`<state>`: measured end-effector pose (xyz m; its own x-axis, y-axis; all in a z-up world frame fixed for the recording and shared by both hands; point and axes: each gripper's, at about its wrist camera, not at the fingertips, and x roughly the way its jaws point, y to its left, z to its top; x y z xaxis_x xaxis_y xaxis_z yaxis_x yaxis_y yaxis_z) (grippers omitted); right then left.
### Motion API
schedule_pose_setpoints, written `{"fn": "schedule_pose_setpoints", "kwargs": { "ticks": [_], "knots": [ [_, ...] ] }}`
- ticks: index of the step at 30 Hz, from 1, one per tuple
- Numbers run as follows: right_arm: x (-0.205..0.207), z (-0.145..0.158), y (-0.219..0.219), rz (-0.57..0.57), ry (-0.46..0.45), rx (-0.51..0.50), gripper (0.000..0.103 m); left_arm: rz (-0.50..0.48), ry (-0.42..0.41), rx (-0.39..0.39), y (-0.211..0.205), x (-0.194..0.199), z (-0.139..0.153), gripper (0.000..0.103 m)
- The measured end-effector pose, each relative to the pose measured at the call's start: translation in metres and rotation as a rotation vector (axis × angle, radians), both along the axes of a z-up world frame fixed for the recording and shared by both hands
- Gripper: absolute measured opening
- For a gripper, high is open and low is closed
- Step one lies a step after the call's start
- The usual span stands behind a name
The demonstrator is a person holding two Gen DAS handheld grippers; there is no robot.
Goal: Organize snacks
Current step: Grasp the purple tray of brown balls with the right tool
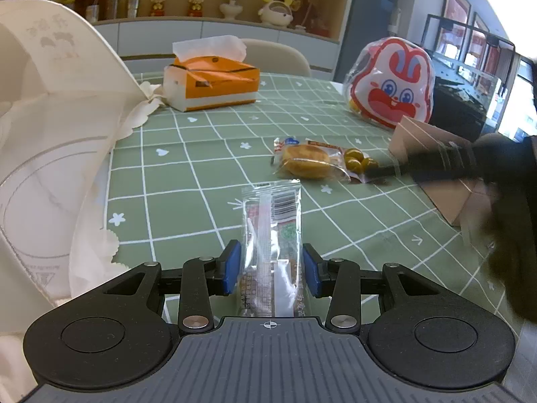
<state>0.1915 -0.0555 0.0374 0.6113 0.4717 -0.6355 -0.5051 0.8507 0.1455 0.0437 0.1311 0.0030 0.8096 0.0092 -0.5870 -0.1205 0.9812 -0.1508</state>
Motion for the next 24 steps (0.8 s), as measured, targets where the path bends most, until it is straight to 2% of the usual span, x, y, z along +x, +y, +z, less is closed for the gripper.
{"fn": "schedule_pose_setpoints", "kwargs": {
  "ticks": [3,5,8,11,16,17,19,24],
  "knots": [
    [0.036,0.009,0.017,-0.023,-0.005,-0.041,0.083,0.0,-0.001,0.0,0.0,0.0,0.0,0.045],
    [0.061,0.006,0.025,-0.08,-0.002,-0.074,0.083,0.0,-0.003,-0.005,0.001,-0.001,0.0,0.045],
    [0.097,-0.01,0.026,-0.162,0.098,-0.038,0.082,0.001,-0.004,-0.005,0.0,-0.001,0.0,0.045],
    [0.115,-0.029,0.028,-0.225,0.15,-0.045,0.075,0.001,-0.003,0.001,-0.001,-0.001,0.0,0.045],
    [0.103,-0.034,0.033,-0.163,0.13,-0.073,0.073,0.0,-0.002,0.011,-0.002,0.0,0.0,0.045],
    [0.097,-0.033,0.034,-0.146,0.12,-0.089,0.069,-0.001,-0.002,0.012,-0.002,0.0,0.0,0.045],
    [0.086,-0.032,0.037,-0.098,0.105,-0.124,0.052,-0.002,-0.001,0.015,-0.003,0.0,0.0,0.046],
    [0.043,-0.026,0.028,0.018,0.108,-0.152,0.051,-0.005,-0.001,0.011,-0.002,0.001,0.0,0.046]
  ]
}}
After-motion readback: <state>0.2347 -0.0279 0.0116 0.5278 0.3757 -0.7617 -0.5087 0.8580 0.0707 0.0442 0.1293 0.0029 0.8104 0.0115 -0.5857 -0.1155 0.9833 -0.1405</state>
